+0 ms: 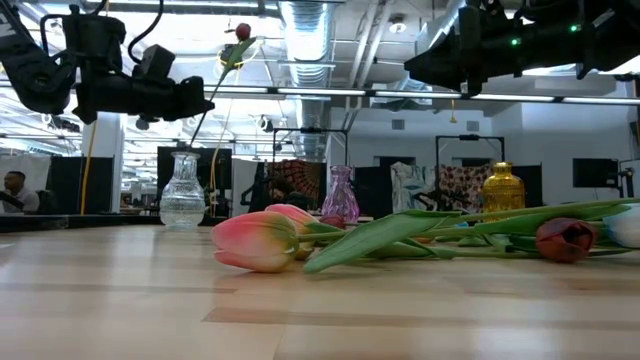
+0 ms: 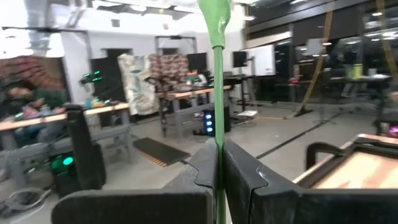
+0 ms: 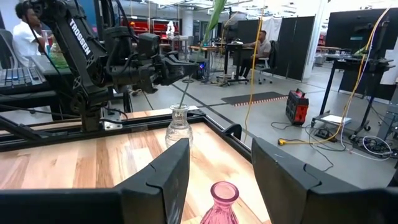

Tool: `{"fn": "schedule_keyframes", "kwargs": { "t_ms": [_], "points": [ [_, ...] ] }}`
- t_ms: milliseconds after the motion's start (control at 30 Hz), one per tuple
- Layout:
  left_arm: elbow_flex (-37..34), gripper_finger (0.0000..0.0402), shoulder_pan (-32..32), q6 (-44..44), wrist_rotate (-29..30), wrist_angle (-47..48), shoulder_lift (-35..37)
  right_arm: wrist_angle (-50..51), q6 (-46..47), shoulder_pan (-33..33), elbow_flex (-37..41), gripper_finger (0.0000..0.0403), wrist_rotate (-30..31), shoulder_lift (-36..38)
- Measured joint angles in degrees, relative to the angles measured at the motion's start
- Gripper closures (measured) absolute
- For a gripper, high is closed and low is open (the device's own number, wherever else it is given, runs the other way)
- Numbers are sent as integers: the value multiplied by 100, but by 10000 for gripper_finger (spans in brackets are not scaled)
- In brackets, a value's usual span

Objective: Sort flowers into vase by color
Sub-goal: Put the bottom red flower into the transparent vase, then put the top red flower into the transparent vase

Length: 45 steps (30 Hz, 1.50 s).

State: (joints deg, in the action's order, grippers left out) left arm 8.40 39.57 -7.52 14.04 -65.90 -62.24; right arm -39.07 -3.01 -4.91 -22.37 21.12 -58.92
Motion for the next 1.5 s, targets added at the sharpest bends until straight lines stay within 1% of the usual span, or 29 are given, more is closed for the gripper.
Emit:
{"fn": "schedule_keyframes", "kwargs": {
  "t_ms": [333,433,533,700,1000,1167,1233,1333,1433,1500],
  "points": [
    [0,396,-116,-68,28,462,2,0,-2,0,0,204,-2,0],
    [0,375,-156,-102,33,540,2,0,0,0,0,204,-2,0],
    [0,344,-209,-136,128,532,2,0,0,0,0,204,-2,0],
    [0,302,-371,-413,513,531,3,0,0,0,0,204,-2,0],
    [0,257,-828,-452,1247,536,88,0,0,0,0,204,-3,0],
    [0,231,-1124,-686,1879,748,492,1,0,-1,0,204,-3,2],
    [0,224,-1257,-785,2043,966,742,0,0,0,0,204,-4,2],
    [0,217,-1468,-787,2131,1365,1170,1,49,2,0,204,-11,2],
    [0,215,-1733,-786,2139,1721,1636,14,314,2,0,204,-74,2],
    [0,215,-1934,-786,2135,1902,1939,98,343,4,0,204,-195,2]
  ]
}}
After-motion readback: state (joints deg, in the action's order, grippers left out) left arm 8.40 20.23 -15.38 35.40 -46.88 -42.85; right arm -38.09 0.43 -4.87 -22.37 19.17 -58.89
